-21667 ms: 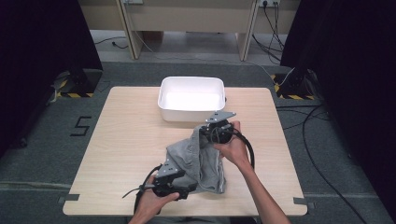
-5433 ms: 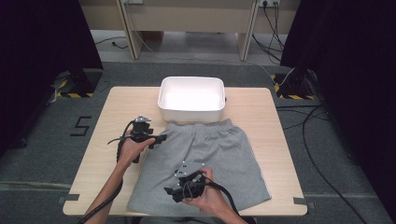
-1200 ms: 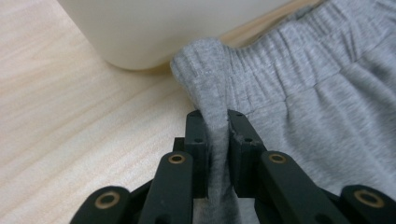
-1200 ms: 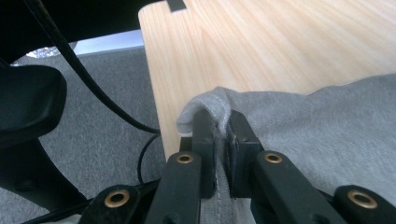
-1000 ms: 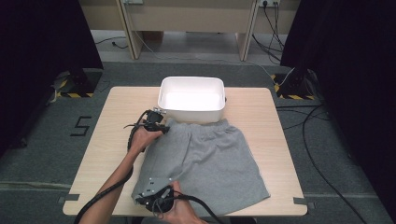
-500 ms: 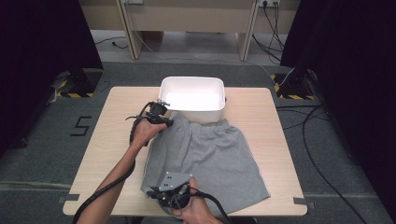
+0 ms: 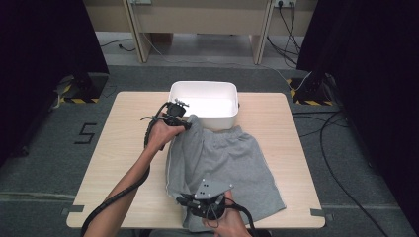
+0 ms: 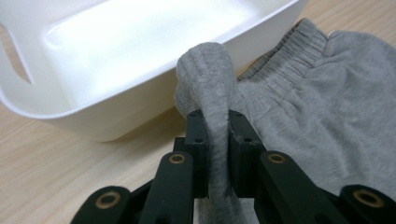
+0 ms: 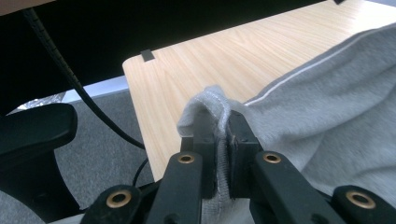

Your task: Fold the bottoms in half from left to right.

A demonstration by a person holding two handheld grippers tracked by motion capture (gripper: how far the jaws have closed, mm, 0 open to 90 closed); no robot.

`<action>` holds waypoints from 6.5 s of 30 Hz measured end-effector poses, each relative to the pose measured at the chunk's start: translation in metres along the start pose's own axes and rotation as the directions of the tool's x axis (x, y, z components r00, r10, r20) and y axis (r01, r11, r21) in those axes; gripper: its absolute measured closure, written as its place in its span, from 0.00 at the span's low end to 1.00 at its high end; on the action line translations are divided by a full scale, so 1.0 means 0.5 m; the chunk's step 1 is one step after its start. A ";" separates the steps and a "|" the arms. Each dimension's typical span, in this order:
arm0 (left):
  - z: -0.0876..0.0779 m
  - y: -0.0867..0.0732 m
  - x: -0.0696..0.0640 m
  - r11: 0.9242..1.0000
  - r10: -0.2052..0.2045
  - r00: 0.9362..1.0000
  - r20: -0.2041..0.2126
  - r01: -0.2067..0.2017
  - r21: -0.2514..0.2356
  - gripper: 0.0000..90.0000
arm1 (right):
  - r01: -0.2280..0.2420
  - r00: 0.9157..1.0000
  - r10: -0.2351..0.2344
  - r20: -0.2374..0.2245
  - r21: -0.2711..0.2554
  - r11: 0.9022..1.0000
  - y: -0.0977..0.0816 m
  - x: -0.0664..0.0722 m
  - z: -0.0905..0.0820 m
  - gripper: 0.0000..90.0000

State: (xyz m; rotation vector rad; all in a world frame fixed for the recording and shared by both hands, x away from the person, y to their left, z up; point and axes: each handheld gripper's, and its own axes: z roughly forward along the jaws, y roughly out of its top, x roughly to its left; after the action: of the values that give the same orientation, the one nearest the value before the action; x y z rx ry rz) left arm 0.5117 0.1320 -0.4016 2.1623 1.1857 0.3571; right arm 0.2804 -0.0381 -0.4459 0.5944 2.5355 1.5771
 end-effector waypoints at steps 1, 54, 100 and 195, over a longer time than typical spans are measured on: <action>-0.001 0.001 -0.002 1.000 0.007 1.000 -0.001 -0.007 -0.001 0.89 | 0.000 1.000 0.000 0.006 -0.003 1.000 -0.001 -0.002 -0.004 0.95; 0.087 0.133 -0.195 0.999 0.046 0.997 0.069 -0.045 -0.015 0.88 | -0.131 0.939 0.168 0.301 -0.138 0.982 -0.101 -0.113 -0.285 0.95; 0.108 0.054 -0.175 0.997 -0.003 0.991 0.132 0.013 -0.073 0.63 | -0.271 0.859 0.278 0.430 -0.080 0.959 -0.219 -0.147 -0.376 0.93; 0.114 -0.243 -0.231 0.977 0.168 0.981 0.096 -0.152 -0.151 0.44 | -0.375 0.817 0.193 0.543 0.247 0.894 -0.164 -0.425 -0.265 0.61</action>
State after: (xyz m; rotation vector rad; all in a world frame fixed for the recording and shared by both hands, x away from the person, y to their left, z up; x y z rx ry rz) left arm 0.3969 0.0605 -0.5161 2.1288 0.9007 0.3766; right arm 0.4158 -0.2611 -0.4826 1.2995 2.3760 0.8522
